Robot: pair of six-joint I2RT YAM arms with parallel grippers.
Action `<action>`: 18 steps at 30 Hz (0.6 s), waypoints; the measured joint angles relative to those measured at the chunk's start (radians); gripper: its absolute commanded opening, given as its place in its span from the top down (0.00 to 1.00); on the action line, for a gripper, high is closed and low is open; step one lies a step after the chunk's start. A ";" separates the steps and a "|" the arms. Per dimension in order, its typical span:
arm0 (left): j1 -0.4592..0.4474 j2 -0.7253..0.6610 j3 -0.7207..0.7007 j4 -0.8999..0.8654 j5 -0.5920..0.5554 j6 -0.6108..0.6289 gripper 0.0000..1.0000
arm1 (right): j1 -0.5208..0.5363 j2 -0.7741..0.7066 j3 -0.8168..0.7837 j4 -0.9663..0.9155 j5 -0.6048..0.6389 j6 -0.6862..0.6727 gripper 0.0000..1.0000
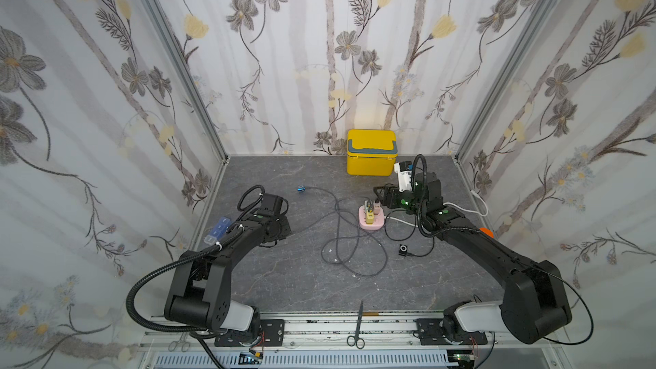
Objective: Charge mp3
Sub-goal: Place the MP3 player at the center of the board.
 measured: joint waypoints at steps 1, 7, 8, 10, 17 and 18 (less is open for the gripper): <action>0.001 0.019 0.000 0.014 0.006 0.005 0.79 | -0.018 0.000 -0.015 0.003 0.004 -0.001 0.35; 0.016 0.110 0.004 0.066 0.047 0.039 0.78 | -0.108 -0.004 -0.076 0.011 0.010 -0.016 0.34; 0.018 0.120 0.008 0.074 0.048 0.042 0.78 | -0.119 -0.004 -0.080 0.011 0.016 -0.019 0.34; 0.020 0.141 0.017 0.103 0.048 0.053 0.77 | -0.136 -0.006 -0.088 0.013 0.023 -0.028 0.34; 0.026 0.187 0.051 0.152 0.059 0.085 0.76 | -0.175 -0.022 -0.116 0.015 0.032 -0.043 0.34; 0.029 0.192 0.058 0.152 0.060 0.090 0.77 | -0.179 -0.026 -0.121 0.014 0.033 -0.044 0.34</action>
